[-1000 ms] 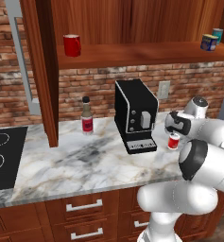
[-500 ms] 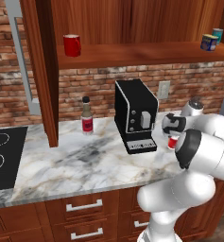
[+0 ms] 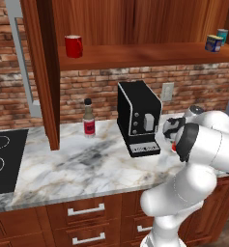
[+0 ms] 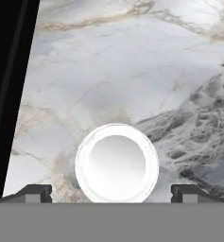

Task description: Pick the cans from the counter and place them in their designated side in the cabinet.

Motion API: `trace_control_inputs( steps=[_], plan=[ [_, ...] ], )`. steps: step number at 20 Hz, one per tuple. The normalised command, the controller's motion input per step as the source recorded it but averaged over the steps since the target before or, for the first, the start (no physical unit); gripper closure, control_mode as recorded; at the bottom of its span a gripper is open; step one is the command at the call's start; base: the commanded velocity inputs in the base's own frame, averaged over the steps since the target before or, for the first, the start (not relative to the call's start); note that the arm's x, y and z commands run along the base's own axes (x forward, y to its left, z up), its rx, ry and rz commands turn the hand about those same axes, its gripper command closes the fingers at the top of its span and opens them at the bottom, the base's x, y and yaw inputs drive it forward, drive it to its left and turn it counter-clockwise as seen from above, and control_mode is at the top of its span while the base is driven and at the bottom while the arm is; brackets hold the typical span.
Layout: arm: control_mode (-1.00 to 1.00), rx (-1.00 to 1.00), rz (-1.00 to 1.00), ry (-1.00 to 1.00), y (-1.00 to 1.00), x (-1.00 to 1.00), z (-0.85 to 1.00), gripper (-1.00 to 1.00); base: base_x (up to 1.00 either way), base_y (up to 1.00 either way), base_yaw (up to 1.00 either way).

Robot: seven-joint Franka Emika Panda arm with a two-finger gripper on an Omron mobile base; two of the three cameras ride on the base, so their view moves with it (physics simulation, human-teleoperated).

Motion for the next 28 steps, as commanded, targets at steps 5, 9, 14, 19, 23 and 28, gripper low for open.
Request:
trace_control_inputs(
  steps=[5, 9, 14, 19, 23, 28],
  plan=[
    [-1.0, 0.0, 0.0, 0.0, -0.04, 0.08, -0.21, -1.0, 0.0, 0.0, 0.0],
    [-1.0, 0.0, 0.0, 0.0, -0.02, 0.07, -0.19, -1.0, 0.0, 0.0, 0.0],
    [-1.0, 0.0, 0.0, 0.0, -0.01, 0.07, -0.17, 1.0, 0.0, 0.0, 0.0],
    [-1.0, 0.01, 0.0, 0.0, -0.07, 0.0, -0.02, 1.0, 0.0, 0.0, 0.0],
    [-1.0, 0.04, 0.0, 0.0, -0.14, -0.07, 0.23, 1.0, 0.0, 0.0, 0.0],
    [-1.0, 0.06, 0.0, -0.02, -0.12, -0.07, 0.41, 1.0, 0.0, 0.0, 0.0]
  ],
)
